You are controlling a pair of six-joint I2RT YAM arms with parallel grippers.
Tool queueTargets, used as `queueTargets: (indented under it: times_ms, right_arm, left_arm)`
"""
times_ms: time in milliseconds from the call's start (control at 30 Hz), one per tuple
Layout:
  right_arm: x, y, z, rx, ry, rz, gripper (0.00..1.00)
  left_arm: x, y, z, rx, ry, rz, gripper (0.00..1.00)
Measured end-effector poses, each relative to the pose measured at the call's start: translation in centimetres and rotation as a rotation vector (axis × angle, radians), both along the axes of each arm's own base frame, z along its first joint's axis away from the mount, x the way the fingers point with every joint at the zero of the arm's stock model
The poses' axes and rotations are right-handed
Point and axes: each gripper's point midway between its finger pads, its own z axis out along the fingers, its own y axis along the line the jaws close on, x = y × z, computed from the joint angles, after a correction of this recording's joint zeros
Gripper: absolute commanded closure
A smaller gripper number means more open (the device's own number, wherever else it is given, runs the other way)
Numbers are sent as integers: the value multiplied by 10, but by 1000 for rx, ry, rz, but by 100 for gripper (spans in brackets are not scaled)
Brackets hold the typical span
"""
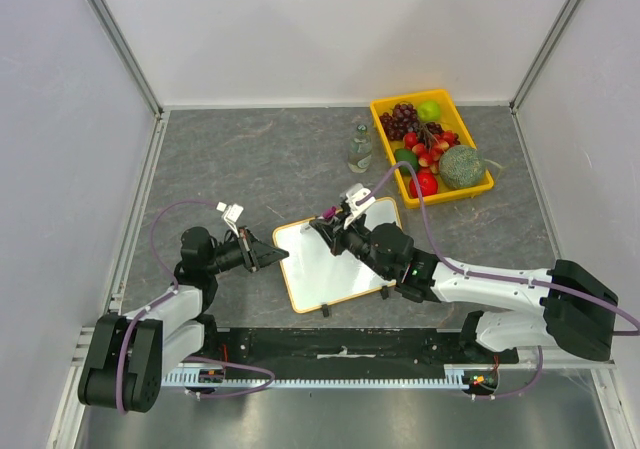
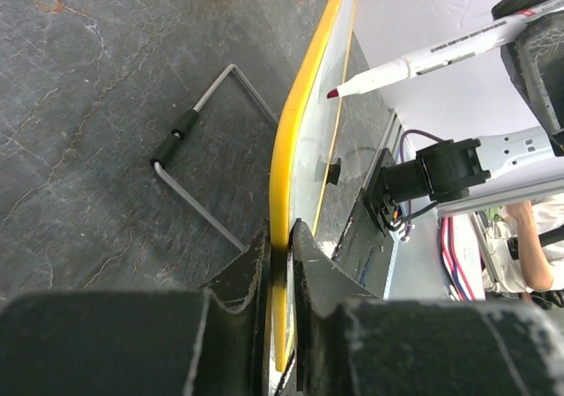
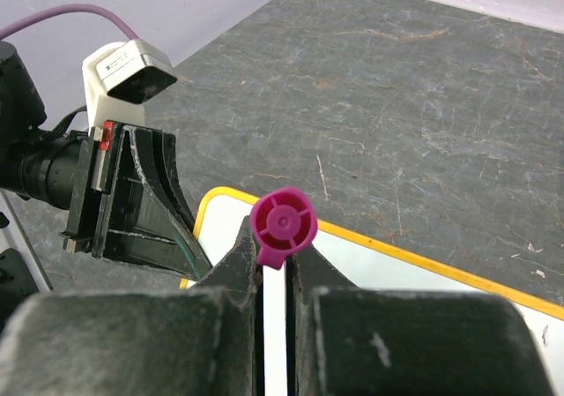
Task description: Write a sentence on the whiteboard
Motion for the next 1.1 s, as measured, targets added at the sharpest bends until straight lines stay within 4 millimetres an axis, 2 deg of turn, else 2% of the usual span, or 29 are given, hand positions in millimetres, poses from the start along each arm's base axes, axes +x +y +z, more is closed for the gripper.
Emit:
queueTargets:
  times_ms: [533,1100]
  right_arm:
    - [8,-5,2,19,-5,-61,100]
    - [2,-8,-9,47,18,-49,100]
  left_arm:
    - [0,0,1,-2,-6,-5,98]
    - [0,0,-1,-1,0,-3,98]
